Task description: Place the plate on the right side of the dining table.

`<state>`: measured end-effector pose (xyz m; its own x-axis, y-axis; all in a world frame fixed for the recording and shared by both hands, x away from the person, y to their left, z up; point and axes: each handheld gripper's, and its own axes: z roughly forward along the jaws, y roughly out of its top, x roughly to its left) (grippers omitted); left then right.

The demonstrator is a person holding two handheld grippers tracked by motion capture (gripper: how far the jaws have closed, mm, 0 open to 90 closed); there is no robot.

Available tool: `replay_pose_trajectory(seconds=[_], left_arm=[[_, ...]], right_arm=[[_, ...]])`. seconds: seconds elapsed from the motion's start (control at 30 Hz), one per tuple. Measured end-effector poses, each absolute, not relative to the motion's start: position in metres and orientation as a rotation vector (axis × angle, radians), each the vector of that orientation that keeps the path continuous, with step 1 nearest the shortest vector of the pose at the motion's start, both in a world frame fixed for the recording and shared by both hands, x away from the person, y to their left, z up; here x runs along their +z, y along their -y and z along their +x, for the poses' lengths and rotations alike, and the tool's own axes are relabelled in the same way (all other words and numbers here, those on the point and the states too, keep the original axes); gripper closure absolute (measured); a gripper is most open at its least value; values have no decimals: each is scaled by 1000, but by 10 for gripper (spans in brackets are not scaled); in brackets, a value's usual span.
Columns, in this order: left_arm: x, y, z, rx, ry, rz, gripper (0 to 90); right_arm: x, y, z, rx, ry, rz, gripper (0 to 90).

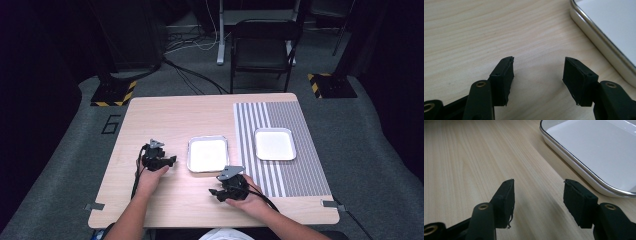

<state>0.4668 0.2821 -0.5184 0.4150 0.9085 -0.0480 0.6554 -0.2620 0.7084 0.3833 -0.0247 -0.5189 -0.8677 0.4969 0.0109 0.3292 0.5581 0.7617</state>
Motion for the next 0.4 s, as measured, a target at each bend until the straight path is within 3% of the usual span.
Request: replay_pose_trajectory(seconds=[0.4], left_arm=[[-523, -285, 471, 559, -1298, 2005, 348]], right_arm=[[-528, 16, 383, 1187, -2607, 632, 364]])
